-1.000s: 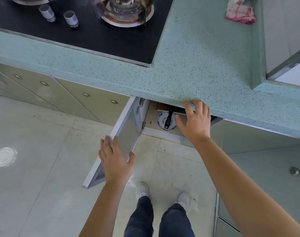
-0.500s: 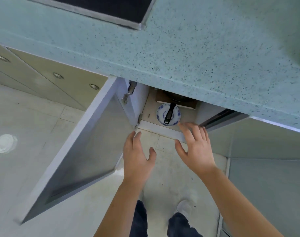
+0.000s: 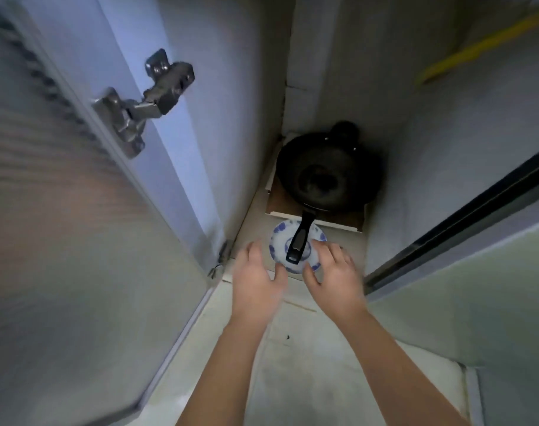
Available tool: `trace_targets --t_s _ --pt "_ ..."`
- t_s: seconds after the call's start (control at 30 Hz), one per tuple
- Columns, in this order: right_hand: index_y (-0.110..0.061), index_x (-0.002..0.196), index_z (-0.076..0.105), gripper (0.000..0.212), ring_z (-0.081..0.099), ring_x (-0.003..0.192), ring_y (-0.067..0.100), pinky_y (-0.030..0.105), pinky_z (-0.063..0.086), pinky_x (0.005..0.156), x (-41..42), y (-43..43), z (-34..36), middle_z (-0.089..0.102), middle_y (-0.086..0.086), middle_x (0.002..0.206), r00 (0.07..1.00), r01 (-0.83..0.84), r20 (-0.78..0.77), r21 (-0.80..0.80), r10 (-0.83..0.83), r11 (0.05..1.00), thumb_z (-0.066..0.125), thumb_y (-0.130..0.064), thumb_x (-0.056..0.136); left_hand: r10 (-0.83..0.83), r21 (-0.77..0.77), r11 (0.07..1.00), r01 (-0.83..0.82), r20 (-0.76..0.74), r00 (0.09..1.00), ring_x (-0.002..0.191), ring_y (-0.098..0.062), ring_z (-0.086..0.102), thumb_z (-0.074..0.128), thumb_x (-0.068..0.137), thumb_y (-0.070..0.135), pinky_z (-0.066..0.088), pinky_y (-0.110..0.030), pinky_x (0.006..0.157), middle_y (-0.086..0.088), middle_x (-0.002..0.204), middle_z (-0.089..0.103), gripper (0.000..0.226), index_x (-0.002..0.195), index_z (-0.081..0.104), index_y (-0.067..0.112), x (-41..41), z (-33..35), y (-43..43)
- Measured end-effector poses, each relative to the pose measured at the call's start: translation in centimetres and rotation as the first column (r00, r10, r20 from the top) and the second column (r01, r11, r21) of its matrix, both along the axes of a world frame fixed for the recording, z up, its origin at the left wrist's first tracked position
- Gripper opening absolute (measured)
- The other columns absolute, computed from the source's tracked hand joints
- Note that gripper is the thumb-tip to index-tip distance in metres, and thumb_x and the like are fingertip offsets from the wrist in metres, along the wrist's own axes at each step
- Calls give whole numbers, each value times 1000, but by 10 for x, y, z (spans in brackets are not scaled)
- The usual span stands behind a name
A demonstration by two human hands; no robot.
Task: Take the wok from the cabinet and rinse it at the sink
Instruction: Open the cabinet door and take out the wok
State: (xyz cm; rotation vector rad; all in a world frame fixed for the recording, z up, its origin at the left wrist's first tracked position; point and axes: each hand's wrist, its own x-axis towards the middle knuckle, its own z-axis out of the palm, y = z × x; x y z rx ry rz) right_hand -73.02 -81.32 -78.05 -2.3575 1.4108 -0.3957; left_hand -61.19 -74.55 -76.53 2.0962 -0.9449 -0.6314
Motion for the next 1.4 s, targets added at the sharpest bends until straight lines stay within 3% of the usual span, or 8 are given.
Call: trace_targets --t_s 0.13,0.4,0.67,0.8,0.93,1.1,1.2,1.4 --pt "-15 129 47 44 47 116 23 33 40 95 12 -31 -64 54 8 126 967 123 212 105 -143 987 54 -29 88 49 66 997 -43 -81 996 100 -19 52 57 85 21 31 -18 73 -12 123 56 43 127 48 15 8 -61 -43" --pt "-23 124 48 38 52 112 18 15 40 74 32 -74 -126 53 3 125 779 217 498 355 -380 910 57 -29 87 41 12 999 -39 -303 952 107 -25 56 55 86 27 42 -31 86 -7 124 59 44 130 48 25 26 -122 -97" --pt "-19 125 46 38 61 82 17 32 52 76 52 -84 -145 63 7 103 521 178 511 719 -684 672 55 -28 89 -16 -46 999 -11 -555 832 85 -14 60 56 87 27 51 -31 71 -4 103 63 44 129 45 27 9 -146 -104" --pt "-12 121 49 37 63 97 32 45 54 87 55 -100 -146 64 18 112 509 111 470 795 -721 597 58 -25 87 -64 -55 998 39 -606 793 88 -14 64 54 90 24 49 -23 59 -8 111 65 41 130 44 27 4 -148 -112" --pt "-2 99 59 20 66 53 15 21 50 42 53 -114 -144 64 16 81 523 7 503 804 -688 594 57 -19 88 -58 -53 998 32 -652 756 100 -24 63 53 90 19 53 -30 70 -12 116 63 43 131 43 26 2 -154 -120" --pt "-9 78 58 14 63 47 17 17 44 35 55 -132 -144 63 8 64 507 -13 459 850 -730 526 63 -20 85 -95 -68 995 67 -631 770 102 -28 63 53 90 17 52 -39 84 -14 115 64 44 131 43 27 5 -159 -131" --pt "-9 74 59 18 59 34 13 15 41 32 59 -138 -147 61 3 43 537 -21 427 869 -728 494 65 -23 83 -90 -71 996 58 -645 759 93 -24 65 55 89 17 54 -34 73 -15 113 65 45 131 44 27 5 -160 -138" --pt "-10 77 61 20 61 62 21 24 47 48 63 -151 -155 62 9 68 617 20 355 885 -703 465 65 -29 81 -149 -49 985 165 -724 673 47 -11 56 59 80 3 48 -25 49 -8 62 63 57 127 42 32 12 -162 -143"
